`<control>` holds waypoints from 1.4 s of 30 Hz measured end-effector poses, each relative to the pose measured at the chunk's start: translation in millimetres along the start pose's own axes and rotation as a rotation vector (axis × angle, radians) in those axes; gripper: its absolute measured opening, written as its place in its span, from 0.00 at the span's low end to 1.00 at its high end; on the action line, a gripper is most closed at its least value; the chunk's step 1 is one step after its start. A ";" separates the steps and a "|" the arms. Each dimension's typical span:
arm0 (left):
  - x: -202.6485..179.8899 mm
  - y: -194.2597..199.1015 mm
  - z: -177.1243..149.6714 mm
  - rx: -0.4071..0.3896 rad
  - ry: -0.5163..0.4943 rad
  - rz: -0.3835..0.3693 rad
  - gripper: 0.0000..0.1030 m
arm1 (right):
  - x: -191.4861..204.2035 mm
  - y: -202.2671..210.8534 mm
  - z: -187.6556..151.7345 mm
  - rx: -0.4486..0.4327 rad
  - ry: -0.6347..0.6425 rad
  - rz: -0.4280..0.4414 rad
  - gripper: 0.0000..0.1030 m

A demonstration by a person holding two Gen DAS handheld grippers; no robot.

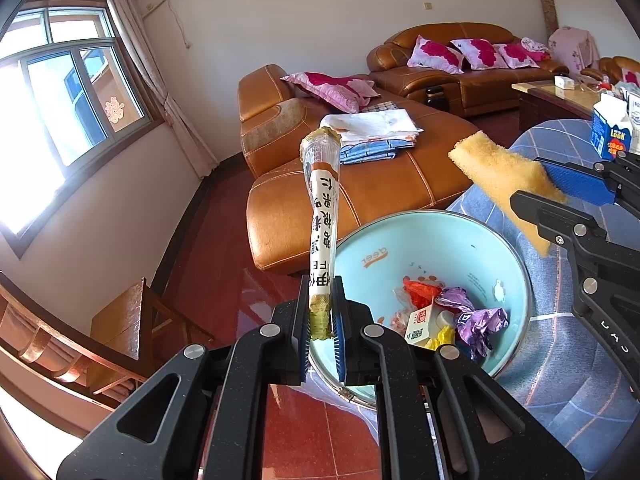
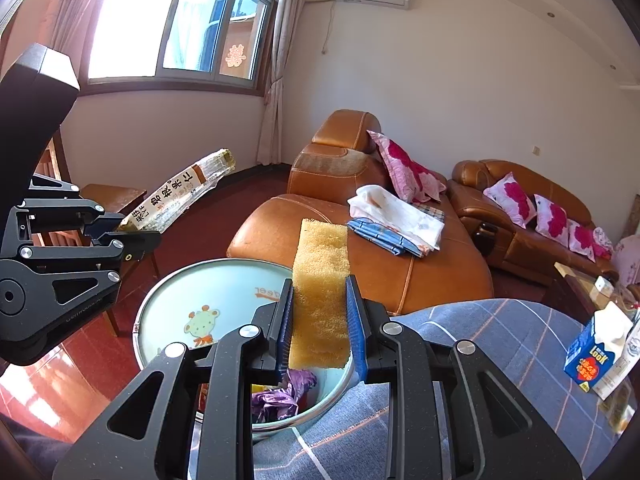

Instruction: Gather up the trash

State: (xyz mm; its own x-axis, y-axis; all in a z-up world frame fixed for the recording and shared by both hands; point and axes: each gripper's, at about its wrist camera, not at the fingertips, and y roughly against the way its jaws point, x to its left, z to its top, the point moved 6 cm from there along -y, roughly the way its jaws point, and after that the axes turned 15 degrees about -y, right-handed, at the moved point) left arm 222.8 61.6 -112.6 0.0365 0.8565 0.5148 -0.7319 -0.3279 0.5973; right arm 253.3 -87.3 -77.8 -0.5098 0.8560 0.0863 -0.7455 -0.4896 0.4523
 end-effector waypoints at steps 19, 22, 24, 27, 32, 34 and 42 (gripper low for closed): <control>0.9 33.8 -6.5 -0.109 0.117 0.026 0.90 | -30.8 46.2 -6.0 -0.085 -0.082 -0.098 0.54; 1.3 42.2 -5.6 -0.130 0.131 0.024 0.93 | -37.1 55.6 -9.8 -0.108 -0.096 -0.123 0.56; 1.3 47.4 -4.8 -0.142 0.129 0.033 0.94 | -42.7 59.3 -11.6 -0.118 -0.103 -0.138 0.56; 0.8 52.0 -2.8 -0.153 0.130 0.031 0.94 | -46.9 63.4 -14.5 -0.130 -0.109 -0.156 0.57; -0.5 55.0 -1.8 -0.164 0.130 0.035 0.94 | -54.6 68.0 -18.7 -0.159 -0.124 -0.188 0.58; 0.9 55.8 -2.1 -0.168 0.132 0.037 0.94 | -57.2 68.3 -20.8 -0.165 -0.132 -0.196 0.58; 3.8 59.1 -2.7 -0.186 0.141 0.052 0.94 | -62.8 72.2 -19.3 -0.192 -0.161 -0.210 0.58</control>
State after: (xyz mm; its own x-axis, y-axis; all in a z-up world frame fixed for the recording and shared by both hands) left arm 177.9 46.5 -77.0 -0.0899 0.8920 0.4430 -0.8437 -0.3046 0.4421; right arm 223.2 -179.6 -67.6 -0.2733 0.9494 0.1548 -0.9022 -0.3088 0.3010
